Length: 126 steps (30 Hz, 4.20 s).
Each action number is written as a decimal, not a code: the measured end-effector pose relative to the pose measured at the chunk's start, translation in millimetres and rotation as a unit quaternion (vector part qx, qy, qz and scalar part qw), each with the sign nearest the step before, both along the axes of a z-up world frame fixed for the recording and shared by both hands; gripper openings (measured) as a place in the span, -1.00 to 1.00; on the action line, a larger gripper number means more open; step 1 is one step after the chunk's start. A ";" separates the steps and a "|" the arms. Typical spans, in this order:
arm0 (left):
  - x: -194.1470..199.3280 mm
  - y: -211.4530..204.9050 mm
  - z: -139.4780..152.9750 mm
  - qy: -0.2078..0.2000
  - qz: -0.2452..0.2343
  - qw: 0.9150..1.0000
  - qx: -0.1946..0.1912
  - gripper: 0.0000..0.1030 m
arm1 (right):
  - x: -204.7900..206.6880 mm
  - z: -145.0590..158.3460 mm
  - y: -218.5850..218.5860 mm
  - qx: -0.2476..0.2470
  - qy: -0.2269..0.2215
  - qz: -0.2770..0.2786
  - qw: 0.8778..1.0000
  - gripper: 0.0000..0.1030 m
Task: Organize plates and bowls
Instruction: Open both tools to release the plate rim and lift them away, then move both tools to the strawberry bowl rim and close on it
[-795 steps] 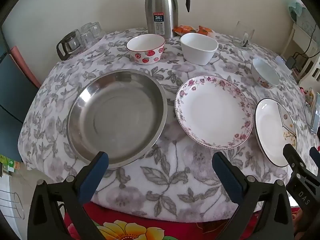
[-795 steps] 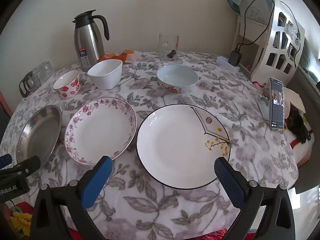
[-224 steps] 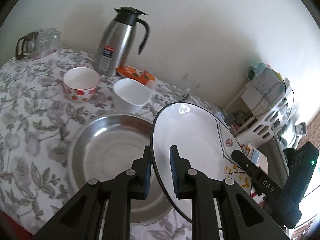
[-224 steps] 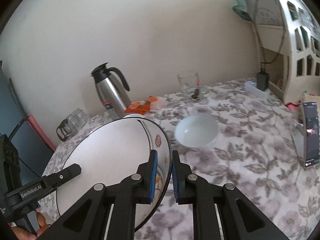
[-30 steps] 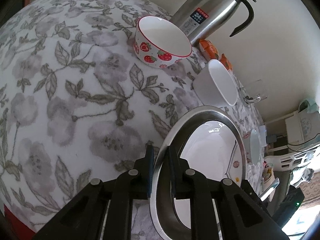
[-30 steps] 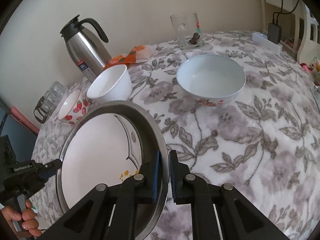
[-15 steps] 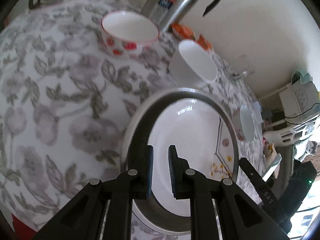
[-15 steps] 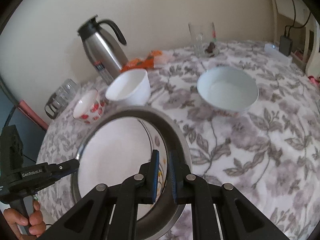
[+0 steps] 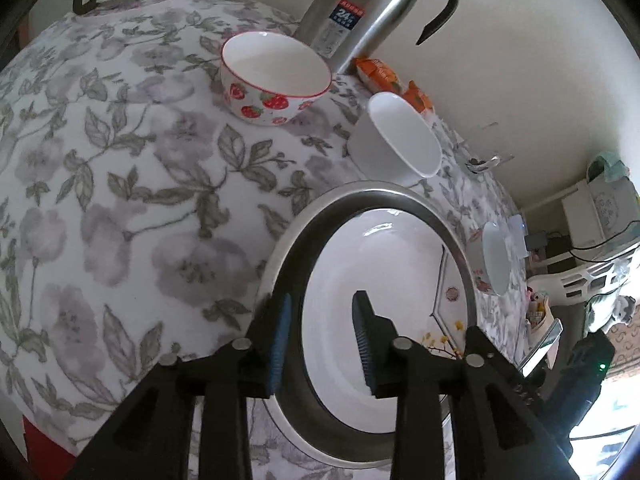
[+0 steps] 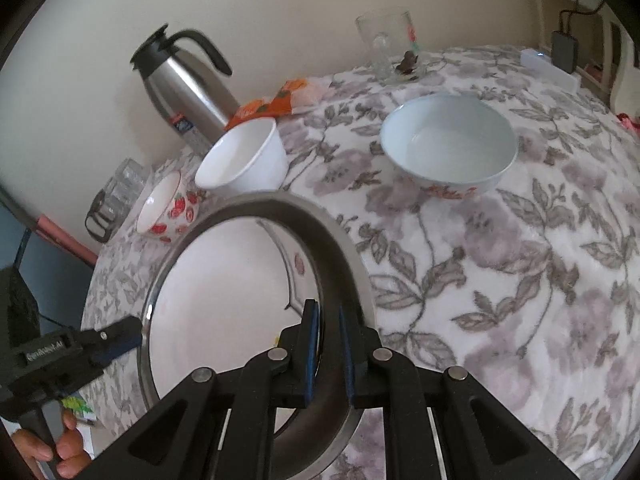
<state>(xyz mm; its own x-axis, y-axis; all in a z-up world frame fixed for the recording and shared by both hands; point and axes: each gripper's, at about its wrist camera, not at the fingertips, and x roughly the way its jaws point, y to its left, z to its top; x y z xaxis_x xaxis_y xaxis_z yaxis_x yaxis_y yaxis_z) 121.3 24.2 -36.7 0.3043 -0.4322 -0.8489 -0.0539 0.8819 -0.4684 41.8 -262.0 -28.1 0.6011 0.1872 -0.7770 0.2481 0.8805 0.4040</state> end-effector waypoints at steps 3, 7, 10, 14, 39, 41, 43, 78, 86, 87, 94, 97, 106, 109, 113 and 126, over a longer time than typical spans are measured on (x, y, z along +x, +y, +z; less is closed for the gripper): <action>1.5 -1.8 -5.0 0.007 -0.003 1.000 0.002 -0.36 | -0.6 -1.6 -3.7 0.014 0.000 -0.005 1.000 -0.75; 1.4 -2.1 -11.1 0.016 -0.004 1.000 0.005 -0.36 | -2.3 1.8 -6.3 0.022 -0.010 -0.009 1.000 -0.74; 1.7 -1.9 -12.6 0.017 -0.003 1.000 0.004 -0.37 | -1.4 0.1 -4.7 0.031 -0.006 -0.004 1.000 -0.74; 2.0 -3.2 -12.0 0.012 -0.005 1.000 0.007 -0.37 | 0.5 -3.5 -1.8 0.017 0.004 -0.005 1.000 -0.73; 0.5 -13.1 -12.6 -0.004 -0.032 0.999 0.040 -0.67 | -2.8 -3.0 9.4 -0.023 0.007 0.025 0.999 -0.88; 0.3 -13.1 -12.8 -0.003 -0.033 0.999 0.041 -0.67 | -3.0 -3.0 9.3 -0.023 0.009 0.025 0.999 -0.88; 0.3 -12.8 -13.1 -0.001 -0.032 0.999 0.039 -0.67 | -3.0 -3.2 9.3 -0.024 0.009 0.026 0.999 -0.88; 11.0 27.3 14.1 -0.069 0.068 0.975 0.198 0.84 | 0.4 20.1 59.0 -0.173 -0.010 0.052 0.984 0.93; 24.4 34.2 20.5 -0.086 0.083 0.973 0.199 0.85 | -1.2 21.2 56.7 -0.179 -0.023 0.032 0.983 1.00; 27.4 36.8 22.3 -0.091 0.088 0.973 0.193 0.86 | -1.1 23.2 55.8 -0.180 -0.028 0.026 0.983 1.00; 49.7 45.8 40.6 -0.147 0.111 0.968 0.172 0.93 | 6.2 43.0 59.5 -0.211 -0.068 0.005 0.975 1.00; 64.8 53.1 42.7 -0.149 0.117 0.970 0.152 0.93 | 17.3 51.0 66.0 -0.213 -0.072 0.022 0.974 1.00; 118.0 87.2 24.1 -0.090 0.153 0.982 0.061 0.93 | 86.0 96.0 97.9 -0.131 -0.098 0.096 0.982 1.00; 132.6 97.0 16.8 -0.088 0.159 0.982 0.044 0.93 | 118.5 105.5 115.1 -0.093 -0.099 0.116 0.984 0.99; 149.2 107.5 1.8 -0.076 0.159 0.984 0.006 0.93 | 163.1 94.2 137.6 -0.044 -0.069 0.117 0.990 0.62; 183.2 96.8 -34.0 -0.062 0.112 0.992 -0.019 0.09 | 245.5 4.5 173.6 -0.040 0.067 0.079 0.994 -0.32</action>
